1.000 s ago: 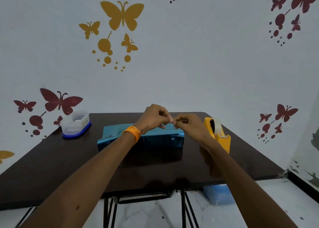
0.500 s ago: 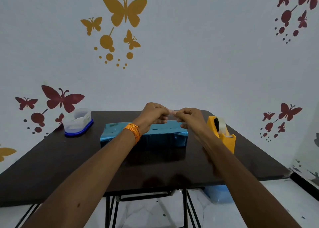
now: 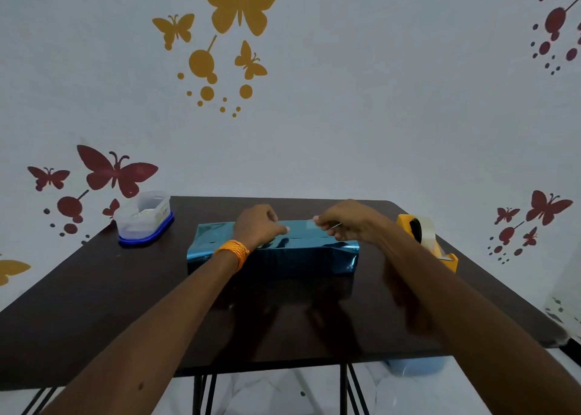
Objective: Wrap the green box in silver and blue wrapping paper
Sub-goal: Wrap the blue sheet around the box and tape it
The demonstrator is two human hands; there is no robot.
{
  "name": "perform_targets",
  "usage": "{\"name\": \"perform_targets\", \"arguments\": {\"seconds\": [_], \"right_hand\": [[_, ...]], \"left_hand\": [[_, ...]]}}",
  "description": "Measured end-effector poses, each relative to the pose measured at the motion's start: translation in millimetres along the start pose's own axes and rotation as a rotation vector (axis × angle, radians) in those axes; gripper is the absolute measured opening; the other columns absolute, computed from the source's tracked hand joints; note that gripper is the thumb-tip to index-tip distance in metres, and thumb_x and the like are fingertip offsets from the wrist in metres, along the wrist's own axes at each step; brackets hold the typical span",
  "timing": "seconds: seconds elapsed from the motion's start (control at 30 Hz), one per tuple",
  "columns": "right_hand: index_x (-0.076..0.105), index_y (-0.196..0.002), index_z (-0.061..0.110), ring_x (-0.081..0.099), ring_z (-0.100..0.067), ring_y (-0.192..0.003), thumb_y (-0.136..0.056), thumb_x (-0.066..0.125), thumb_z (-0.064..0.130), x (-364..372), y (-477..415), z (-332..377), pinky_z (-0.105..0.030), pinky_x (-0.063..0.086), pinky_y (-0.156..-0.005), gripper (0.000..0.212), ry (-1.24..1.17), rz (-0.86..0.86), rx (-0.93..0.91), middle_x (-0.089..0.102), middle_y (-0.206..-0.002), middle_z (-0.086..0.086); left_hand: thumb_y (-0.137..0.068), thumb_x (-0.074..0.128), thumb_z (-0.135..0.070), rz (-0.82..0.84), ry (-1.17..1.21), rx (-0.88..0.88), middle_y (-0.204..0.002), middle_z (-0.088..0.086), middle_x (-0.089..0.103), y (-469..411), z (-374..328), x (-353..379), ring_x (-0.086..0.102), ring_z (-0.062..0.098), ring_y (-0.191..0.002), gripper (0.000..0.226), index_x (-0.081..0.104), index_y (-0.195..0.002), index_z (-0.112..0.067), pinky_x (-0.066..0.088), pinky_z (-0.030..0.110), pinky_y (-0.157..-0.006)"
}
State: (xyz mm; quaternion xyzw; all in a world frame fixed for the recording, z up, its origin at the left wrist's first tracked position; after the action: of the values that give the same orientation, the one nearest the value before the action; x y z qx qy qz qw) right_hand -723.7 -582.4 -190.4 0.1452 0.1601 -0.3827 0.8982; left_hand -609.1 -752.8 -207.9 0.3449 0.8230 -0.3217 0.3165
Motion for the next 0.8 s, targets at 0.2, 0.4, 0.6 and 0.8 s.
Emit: {"name": "perform_targets", "arguments": {"seconds": [0.2,0.4,0.6,0.8], "right_hand": [[0.069,-0.085,0.007,0.046,-0.007,-0.053,-0.089,0.075,0.018,7,-27,-3,-0.016,0.039,-0.046,0.013,0.192,0.085,0.165,0.058,-0.07,-0.001],[0.064,-0.072,0.014,0.033,-0.006,-0.049,-0.087,0.076,0.023,7,-32,-9,-0.016,0.027,-0.039,0.021,0.342,0.082,0.268,0.05,-0.06,0.003],[0.057,-0.061,0.016,0.029,-0.006,-0.049,-0.089,0.075,0.025,8,-34,-9,-0.017,0.024,-0.04,0.034,0.407,0.067,0.302,0.043,-0.057,0.005],[0.055,-0.064,0.014,0.03,-0.007,-0.048,-0.088,0.074,0.021,10,-40,-10,-0.017,0.028,-0.042,0.032,0.477,0.064,0.297,0.04,-0.058,0.003]], "left_hand": [[-0.068,0.085,-0.044,0.015,0.067,-0.057,-0.109,0.0,0.06,-1,11,6,0.054,0.017,-0.092,0.051,0.064,-0.104,-0.014,0.047,0.031,-0.072],[-0.063,0.088,-0.045,0.029,0.062,-0.067,-0.115,0.001,0.061,-1,12,8,0.053,0.019,-0.097,0.058,0.062,-0.106,-0.015,0.051,0.038,-0.082],[-0.063,0.087,-0.047,0.028,0.062,-0.08,-0.115,0.002,0.061,-1,13,7,0.052,0.018,-0.095,0.059,0.062,-0.105,-0.015,0.051,0.039,-0.082],[-0.063,0.088,-0.047,0.029,0.08,-0.087,-0.114,0.003,0.062,1,14,7,0.053,0.018,-0.093,0.059,0.062,-0.105,-0.014,0.051,0.038,-0.083]]}}
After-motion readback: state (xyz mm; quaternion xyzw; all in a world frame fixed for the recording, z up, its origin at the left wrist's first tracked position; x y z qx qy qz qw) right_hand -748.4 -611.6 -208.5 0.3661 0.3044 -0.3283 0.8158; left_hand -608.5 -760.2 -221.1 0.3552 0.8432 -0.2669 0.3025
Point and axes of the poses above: each hand's wrist, its own y-axis away from the middle knuckle, its own x-axis out of the palm, z = x × y, the point moved 6 cm from there along -y, towards the middle knuckle
